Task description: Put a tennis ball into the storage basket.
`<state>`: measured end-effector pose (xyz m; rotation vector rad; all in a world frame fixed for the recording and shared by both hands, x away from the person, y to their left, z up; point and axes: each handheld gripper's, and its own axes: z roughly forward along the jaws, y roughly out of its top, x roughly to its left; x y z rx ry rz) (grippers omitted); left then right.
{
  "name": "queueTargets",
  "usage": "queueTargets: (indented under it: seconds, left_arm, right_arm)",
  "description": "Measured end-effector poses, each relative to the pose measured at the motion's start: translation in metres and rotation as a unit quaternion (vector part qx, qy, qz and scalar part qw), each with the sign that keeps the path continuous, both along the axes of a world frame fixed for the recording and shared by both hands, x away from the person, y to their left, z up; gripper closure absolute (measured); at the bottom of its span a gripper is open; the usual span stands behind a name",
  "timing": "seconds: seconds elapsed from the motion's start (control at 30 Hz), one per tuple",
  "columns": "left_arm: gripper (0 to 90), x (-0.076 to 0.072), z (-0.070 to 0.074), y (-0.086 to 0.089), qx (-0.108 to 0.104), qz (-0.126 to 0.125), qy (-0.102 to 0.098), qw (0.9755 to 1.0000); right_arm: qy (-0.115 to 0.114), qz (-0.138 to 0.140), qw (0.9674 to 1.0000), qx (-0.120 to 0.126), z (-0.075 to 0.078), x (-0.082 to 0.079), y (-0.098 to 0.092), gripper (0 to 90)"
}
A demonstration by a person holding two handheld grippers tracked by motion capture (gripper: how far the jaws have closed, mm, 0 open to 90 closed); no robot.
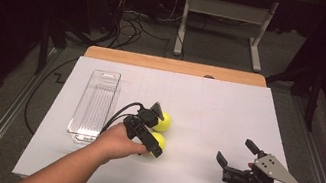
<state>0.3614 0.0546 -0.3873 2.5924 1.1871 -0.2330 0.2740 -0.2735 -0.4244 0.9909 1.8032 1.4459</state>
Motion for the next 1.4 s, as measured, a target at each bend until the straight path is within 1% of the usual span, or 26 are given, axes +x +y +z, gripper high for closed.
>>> queueTargets:
  seconds: [0.07, 0.2, 0.43, 0.67, 0.8, 0.93, 1.0, 1.17, 1.33, 1.4]
  left_arm:
    - [0.6, 0.002, -0.002, -0.001, -0.001, 0.003, 0.000, 1.0000]
    - [0.6, 0.005, -0.007, -0.004, 0.006, 0.002, 0.002, 1.0000]
    - [0.6, 0.012, -0.012, -0.004, 0.005, 0.012, 0.002, 0.9999]
    - [0.6, 0.018, -0.018, -0.005, 0.005, 0.019, 0.009, 0.9998]
    - [0.6, 0.020, -0.021, -0.007, 0.003, 0.018, 0.012, 0.9998]
    - [0.6, 0.021, -0.026, -0.010, 0.009, 0.018, 0.017, 0.9997]
    - [0.6, 0.022, -0.027, -0.011, 0.007, 0.015, 0.020, 0.9997]
    - [0.8, 0.024, -0.029, -0.012, 0.001, 0.022, 0.022, 0.9995]
    - [3.5, 0.027, -0.033, -0.012, 0.002, 0.027, 0.029, 0.9992]
    - [4.9, 0.028, -0.034, -0.012, 0.003, 0.025, 0.030, 0.9992]
  right_arm:
    - [0.001, 0.000, 1.0000, -0.001, 0.000, 0.000, 0.000, 0.1]
    - [0.000, 0.000, 1.0000, -0.001, 0.000, 0.000, 0.000, 0.1]
    - [0.000, 0.000, 1.0000, 0.000, 0.000, 0.000, 0.000, 0.1]
    - [-0.001, 0.000, 1.0000, 0.001, 0.000, 0.000, -0.001, 0.1]
    - [-0.002, 0.000, 1.0000, 0.001, 0.000, 0.000, -0.001, 0.1]
    - [-0.002, 0.001, 1.0000, 0.002, 0.001, 0.000, -0.001, 0.1]
    - [-0.001, 0.000, 1.0000, 0.003, 0.001, 0.000, -0.001, 0.1]
    - [-0.002, 0.001, 1.0000, 0.001, 0.000, 0.000, -0.001, 0.1]
    - [-0.002, 0.002, 1.0000, 0.001, 0.000, 0.000, -0.001, 0.1]
    - [-0.002, 0.001, 1.0000, 0.002, 0.000, 0.000, -0.001, 0.1]
